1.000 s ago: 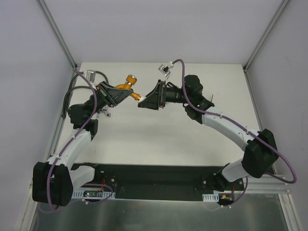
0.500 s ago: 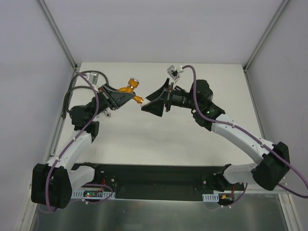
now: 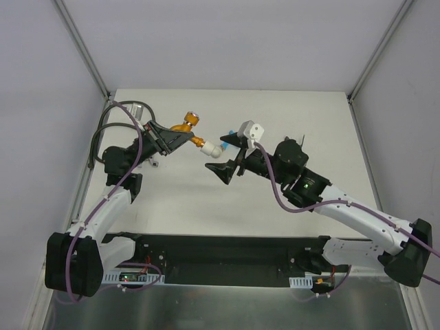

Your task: Install the water faucets

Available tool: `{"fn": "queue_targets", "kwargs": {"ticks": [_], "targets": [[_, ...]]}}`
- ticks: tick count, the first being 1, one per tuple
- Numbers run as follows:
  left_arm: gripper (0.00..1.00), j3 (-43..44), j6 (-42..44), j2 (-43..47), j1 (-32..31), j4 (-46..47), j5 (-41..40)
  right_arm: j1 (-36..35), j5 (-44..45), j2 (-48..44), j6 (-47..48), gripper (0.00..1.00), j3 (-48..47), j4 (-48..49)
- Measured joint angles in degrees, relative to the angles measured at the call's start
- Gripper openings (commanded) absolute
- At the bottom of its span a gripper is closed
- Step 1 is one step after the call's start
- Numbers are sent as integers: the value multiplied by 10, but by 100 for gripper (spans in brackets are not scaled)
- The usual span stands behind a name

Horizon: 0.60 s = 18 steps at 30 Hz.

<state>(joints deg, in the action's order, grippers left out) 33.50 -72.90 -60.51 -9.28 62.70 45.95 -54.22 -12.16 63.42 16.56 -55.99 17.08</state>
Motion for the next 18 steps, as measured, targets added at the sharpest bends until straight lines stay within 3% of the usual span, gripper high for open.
{"fn": "queue_targets", "kwargs": {"ticks": [7, 13, 16, 18], "targets": [[0, 0, -1, -5, 0, -8, 0, -35, 76, 50, 94, 90, -8, -8], [0, 0, -5, -9, 0, -11, 3, -59, 131, 90, 139, 78, -20, -20], [0, 0, -10, -11, 0, -12, 4, -61, 146, 97, 147, 68, -27, -21], [0, 0, -12, -11, 0, -12, 4, -61, 151, 98, 150, 53, -30, -20]]}}
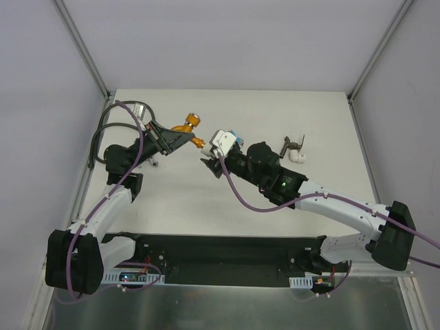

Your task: Install the water faucets

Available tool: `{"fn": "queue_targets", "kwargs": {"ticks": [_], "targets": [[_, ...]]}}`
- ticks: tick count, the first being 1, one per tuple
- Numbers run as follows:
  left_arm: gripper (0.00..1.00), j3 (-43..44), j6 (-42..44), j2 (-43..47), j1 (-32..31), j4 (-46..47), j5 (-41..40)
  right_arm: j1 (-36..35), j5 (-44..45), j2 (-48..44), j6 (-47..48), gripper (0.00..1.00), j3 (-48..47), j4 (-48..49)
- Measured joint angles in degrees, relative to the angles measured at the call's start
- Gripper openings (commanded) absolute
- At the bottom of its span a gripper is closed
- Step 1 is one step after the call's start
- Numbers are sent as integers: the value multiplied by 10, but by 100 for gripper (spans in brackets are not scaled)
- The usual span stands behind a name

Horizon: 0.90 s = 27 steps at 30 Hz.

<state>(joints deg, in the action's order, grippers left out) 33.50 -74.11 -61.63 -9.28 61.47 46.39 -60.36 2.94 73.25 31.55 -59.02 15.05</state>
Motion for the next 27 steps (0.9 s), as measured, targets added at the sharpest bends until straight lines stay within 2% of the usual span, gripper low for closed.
{"fn": "queue_targets", "kwargs": {"ticks": [1, 2, 4, 5, 6, 10, 16, 21, 27], "targets": [[0, 0, 0, 0, 0, 0, 0, 0, 1, 0, 2, 47, -1, 0], [0, 0, -1, 0, 0, 0, 1, 0, 5, 1, 1, 31, -3, 0], [0, 0, -1, 0, 0, -1, 2, 0, 2, 3, 4, 15, -7, -1], [0, 1, -4, 0, 0, -4, 2, -1, 2, 3, 5, 4, -9, -2], [0, 1, -7, -2, 1, -6, 5, -2, 4, 3, 2, 2, -9, -4], [0, 1, -7, -2, 3, -1, 11, 2, -11, 3, -32, 2, -12, -11], [0, 1, -12, -3, 3, 38, 20, 26, -81, -5, -135, 2, -19, -19], [0, 1, -37, -10, 1, 82, 24, 62, -162, -21, -267, 2, -9, 2], [0, 0, -59, -21, -2, 93, 27, 101, -243, -15, -462, 2, 23, 76]]}}
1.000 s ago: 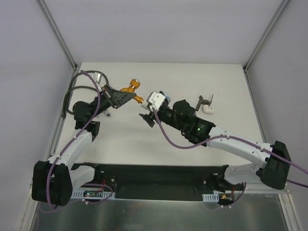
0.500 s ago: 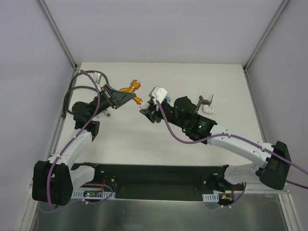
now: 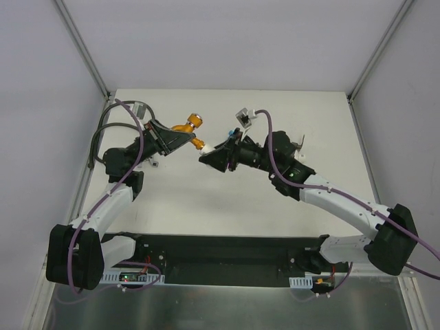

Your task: Install the water faucets

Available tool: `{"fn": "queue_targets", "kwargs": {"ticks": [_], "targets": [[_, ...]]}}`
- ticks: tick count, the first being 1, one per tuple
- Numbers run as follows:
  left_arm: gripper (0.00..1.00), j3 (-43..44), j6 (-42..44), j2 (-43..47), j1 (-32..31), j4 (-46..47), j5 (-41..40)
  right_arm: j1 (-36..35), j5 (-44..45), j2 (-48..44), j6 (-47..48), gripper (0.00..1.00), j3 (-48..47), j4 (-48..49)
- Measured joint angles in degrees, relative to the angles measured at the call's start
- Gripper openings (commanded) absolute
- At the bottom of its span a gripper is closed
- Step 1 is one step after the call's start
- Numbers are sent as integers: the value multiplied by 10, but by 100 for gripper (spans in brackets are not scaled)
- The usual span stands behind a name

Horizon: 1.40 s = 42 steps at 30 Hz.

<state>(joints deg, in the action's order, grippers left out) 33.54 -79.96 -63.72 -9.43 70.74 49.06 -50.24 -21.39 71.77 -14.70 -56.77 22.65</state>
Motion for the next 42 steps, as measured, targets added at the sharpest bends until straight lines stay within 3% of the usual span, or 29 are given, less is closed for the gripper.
{"fn": "queue_targets", "kwargs": {"ticks": [7, 16, 18, 20, 22, 24, 25, 28, 34, 42], "targets": [[0, 0, -2, 3, 9, 6, -12, 33, -77, 63, -232, 2, 14, 148], [0, -5, 20, 27, 17, 6, -51, 41, -116, 144, -430, 2, 14, 331], [0, -7, 23, 31, 17, 6, -58, 41, -120, 151, -450, 10, 14, 349], [0, -7, 23, 31, 16, 7, -60, 42, -121, 151, -455, 29, 14, 351], [0, -7, 22, 31, 16, 6, -61, 43, -121, 151, -453, 50, 14, 348], [0, -9, 22, 30, 16, 7, -62, 45, -121, 146, -444, 61, 14, 336], [0, -10, 21, 30, 15, 10, -61, 46, -118, 140, -440, 72, 14, 317], [0, -17, 30, 30, 11, 14, -52, 50, -105, 113, -412, 85, 14, 264], [0, -21, 36, 29, 11, 16, -46, 54, -63, 28, -291, 95, 2, 114], [0, -21, 50, 29, 11, 13, -46, 24, 55, -46, -50, 96, -25, -51]]}}
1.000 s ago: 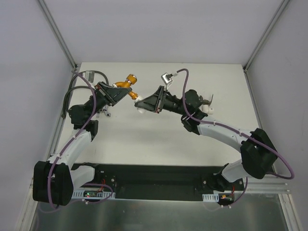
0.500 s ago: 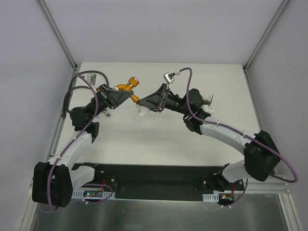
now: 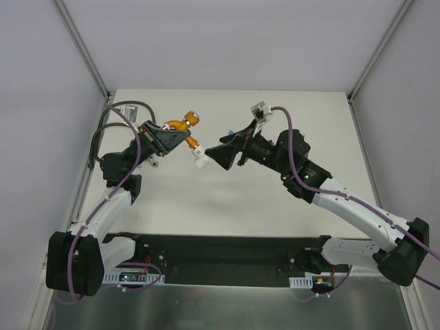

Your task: Install the water faucets

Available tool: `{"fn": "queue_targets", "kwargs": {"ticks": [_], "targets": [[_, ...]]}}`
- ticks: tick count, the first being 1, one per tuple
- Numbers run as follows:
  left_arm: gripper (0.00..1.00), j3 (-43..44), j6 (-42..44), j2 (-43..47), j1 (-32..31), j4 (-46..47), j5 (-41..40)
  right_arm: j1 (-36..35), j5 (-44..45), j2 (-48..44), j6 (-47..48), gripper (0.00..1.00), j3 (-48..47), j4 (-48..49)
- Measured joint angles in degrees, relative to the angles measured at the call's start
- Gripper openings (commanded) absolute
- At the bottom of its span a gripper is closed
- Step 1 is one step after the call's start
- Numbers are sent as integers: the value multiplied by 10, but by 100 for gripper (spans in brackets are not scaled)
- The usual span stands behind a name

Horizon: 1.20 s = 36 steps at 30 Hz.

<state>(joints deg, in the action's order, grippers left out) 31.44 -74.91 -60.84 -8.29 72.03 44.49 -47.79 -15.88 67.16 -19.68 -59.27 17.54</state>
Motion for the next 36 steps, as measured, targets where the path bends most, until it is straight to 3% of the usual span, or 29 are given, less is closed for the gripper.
{"fn": "queue_targets", "kwargs": {"ticks": [11, 17, 23, 26, 29, 30, 32, 33, 36], "targets": [[0, 0, 6, 0, 0, -22, 3, -176, 222, -8, 432, 99, -3, -62], [0, 0, 6, 0, 0, -33, 3, -232, 321, 51, 566, 99, -23, -56], [0, 0, 6, 0, 0, -41, 5, -260, 407, 116, 658, 93, -31, -18], [0, 0, 6, 0, 0, -42, 5, -268, 451, 143, 700, 81, -32, 19], [0, 0, 6, 0, 0, -43, 5, -274, 488, 164, 734, 57, -36, 47], [0, 1, 6, 0, 0, -43, 5, -275, 495, 169, 740, 42, -38, 51], [0, 2, 6, 0, 2, -43, 2, -277, 522, 173, 749, 26, -41, 60], [0, 2, 5, 0, 5, -43, -1, -275, 544, 172, 746, 14, -41, 69], [0, 5, 0, 0, 9, -40, -16, -266, 562, 167, 739, 2, -46, 76]]}}
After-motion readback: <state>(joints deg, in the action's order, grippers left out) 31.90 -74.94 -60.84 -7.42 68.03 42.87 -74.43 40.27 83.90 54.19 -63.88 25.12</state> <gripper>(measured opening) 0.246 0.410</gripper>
